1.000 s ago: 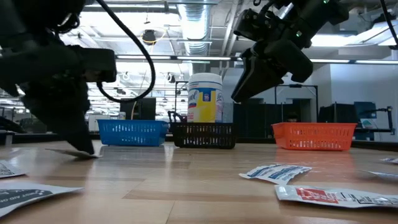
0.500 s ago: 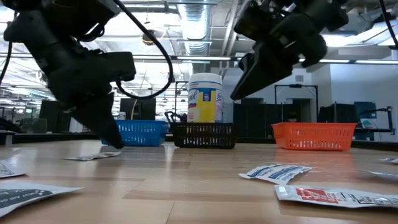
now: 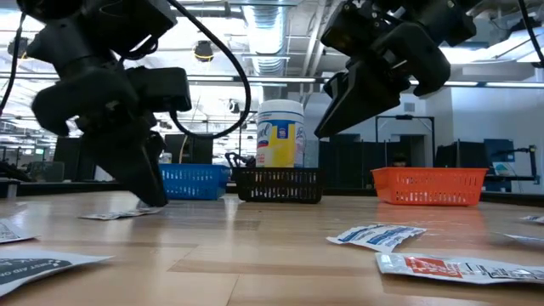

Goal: Pick & Place First Aid Supplies
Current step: Put the orange ointment pack into the orange bin

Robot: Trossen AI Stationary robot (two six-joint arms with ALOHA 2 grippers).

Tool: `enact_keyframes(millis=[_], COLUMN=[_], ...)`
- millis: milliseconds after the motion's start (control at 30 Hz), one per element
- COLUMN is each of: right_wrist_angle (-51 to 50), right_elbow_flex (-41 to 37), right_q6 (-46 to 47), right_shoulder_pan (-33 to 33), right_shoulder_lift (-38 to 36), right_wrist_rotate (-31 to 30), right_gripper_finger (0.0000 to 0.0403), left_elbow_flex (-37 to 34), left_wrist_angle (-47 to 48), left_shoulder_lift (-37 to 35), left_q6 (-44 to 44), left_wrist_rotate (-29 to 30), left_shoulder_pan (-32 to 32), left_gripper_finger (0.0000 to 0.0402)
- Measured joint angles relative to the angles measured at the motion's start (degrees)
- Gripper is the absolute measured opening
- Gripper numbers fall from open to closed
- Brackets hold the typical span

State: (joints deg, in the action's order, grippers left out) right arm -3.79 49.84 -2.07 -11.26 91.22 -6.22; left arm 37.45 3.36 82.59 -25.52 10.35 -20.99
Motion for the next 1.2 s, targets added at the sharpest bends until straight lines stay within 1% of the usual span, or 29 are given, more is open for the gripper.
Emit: enact_keyframes(millis=[133, 233, 300, 400, 533, 600, 733, 967, 1200], right_wrist_angle=[0.0, 0.0, 0.0, 0.0, -0.1, -0.2, -0.2, 0.0, 0.0], right_elbow_flex=[0.0, 0.0, 0.0, 0.0, 0.0, 0.0, 0.0, 0.0, 0.0], right_q6=[0.0, 0.0, 0.0, 0.0, 0.1, 0.1, 0.2, 0.1, 0.1], right_shoulder_pan=[0.1, 0.1, 0.1, 0.1, 0.1, 0.1, 0.1, 0.1, 0.2], right_shoulder_lift=[0.0, 0.0, 0.0, 0.0, 0.0, 0.0, 0.0, 0.0, 0.0], right_wrist_rotate=[0.0, 0.0, 0.0, 0.0, 0.0, 0.0, 0.0, 0.0, 0.0], right_gripper_finger=[0.0103, 0.0103, 0.0103, 0.0103, 0.0103, 0.0103, 0.0103, 0.0103, 0.0103], left_elbow_flex=[0.0, 0.0, 0.0, -0.4, -2.8, -4.1, -6.3, -6.8, -6.9], left_wrist_angle=[0.1, 0.5, 1.3, 2.0, 0.6, -0.2, -2.8, -4.5, -5.7], left_shoulder_lift=[0.0, 0.0, 0.0, -0.1, -0.4, -0.4, -0.6, -0.4, -0.2], left_q6=[4.1, 8.6, 9.8, 10.2, 10.0, 8.5, 6.8, 6.2, 5.0], left_wrist_rotate=[-2.9, -2.5, -0.3, 1.3, 0.2, 0.0, 0.1, 3.4, 3.4], left_shoulder_pan=[-0.9, -1.6, -1.6, -1.4, -1.4, -1.4, -1.4, -1.3, 0.9], left_gripper_finger=[0.0183, 0.0181, 0.0178, 0.0175, 0.0167, 0.0161, 0.0138, 0.0077, 0.003])
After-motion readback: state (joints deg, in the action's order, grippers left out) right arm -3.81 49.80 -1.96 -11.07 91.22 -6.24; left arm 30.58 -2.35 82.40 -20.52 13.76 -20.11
